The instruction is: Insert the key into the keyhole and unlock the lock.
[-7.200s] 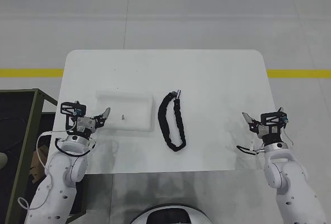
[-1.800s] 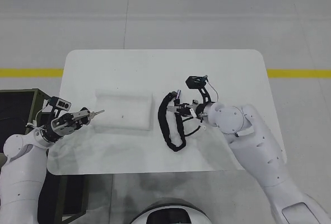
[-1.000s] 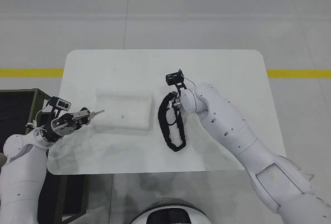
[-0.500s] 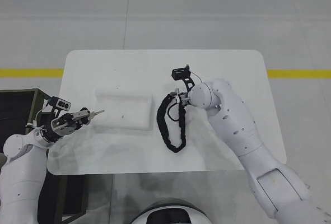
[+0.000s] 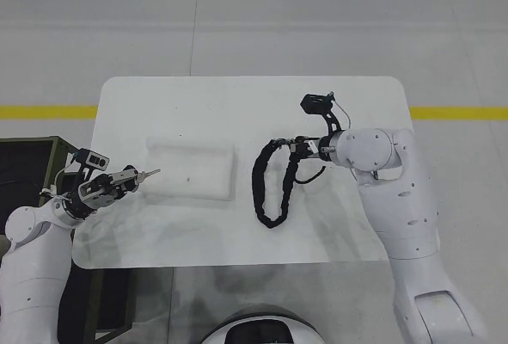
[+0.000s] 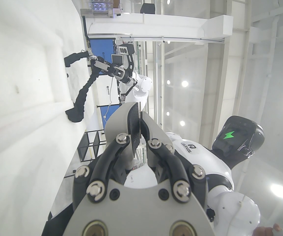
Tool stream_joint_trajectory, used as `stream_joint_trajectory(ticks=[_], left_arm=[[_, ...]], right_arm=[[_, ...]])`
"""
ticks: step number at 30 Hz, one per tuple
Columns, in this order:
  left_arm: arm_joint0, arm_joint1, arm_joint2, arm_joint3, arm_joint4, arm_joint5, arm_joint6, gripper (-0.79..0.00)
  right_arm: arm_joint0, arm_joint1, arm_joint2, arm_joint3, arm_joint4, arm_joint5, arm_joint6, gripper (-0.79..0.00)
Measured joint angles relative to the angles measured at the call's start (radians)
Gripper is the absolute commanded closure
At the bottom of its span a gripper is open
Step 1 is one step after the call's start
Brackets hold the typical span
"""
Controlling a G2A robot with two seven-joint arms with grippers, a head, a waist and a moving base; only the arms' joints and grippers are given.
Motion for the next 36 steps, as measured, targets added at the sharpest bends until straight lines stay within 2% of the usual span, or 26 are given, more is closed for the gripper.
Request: stream_joint_trajectory(ticks=[4,6,8,11,14,19,22,32,36], left_arm=[[0.000,0.000,0.000,0.000,0.000,0.000,0.000,0.000],[0.000,0.000,0.000,0.000,0.000,0.000,0.000,0.000],[0.000,0.000,0.000,0.000,0.000,0.000,0.000,0.000],[0.000,0.000,0.000,0.000,0.000,0.000,0.000,0.000],[0.000,0.000,0.000,0.000,0.000,0.000,0.000,0.000],[0.000,0.000,0.000,0.000,0.000,0.000,0.000,0.000],[0.000,0.000,0.000,0.000,0.000,0.000,0.000,0.000],[0.003,0.000,0.000,-0.003,0.001,0.000,0.003,0.000],[0.071,-0.008,0.031,-0.101,0.009,0.034,0.112,0.000]], right_arm=[[-0.131,0.008,0.063,-0.132,-0.007,-0.061,-0.189,0.000],[-0.161,0.012,0.117,-0.149,0.080,-0.129,-0.240,0.000],[-0.182,0.016,0.171,-0.133,0.261,-0.210,-0.257,0.000],[-0.190,0.021,0.228,-0.069,0.566,-0.340,-0.208,0.000],[-0.166,0.026,0.240,0.029,0.846,-0.429,-0.093,0.000],[-0.108,0.028,0.198,0.189,1.197,-0.462,0.067,0.000],[-0.077,0.024,0.153,0.260,1.322,-0.461,0.120,0.000],[-0.065,0.025,0.141,0.284,1.301,-0.485,0.118,0.000],[-0.136,0.017,0.058,0.217,1.302,-0.442,0.075,0.000]])
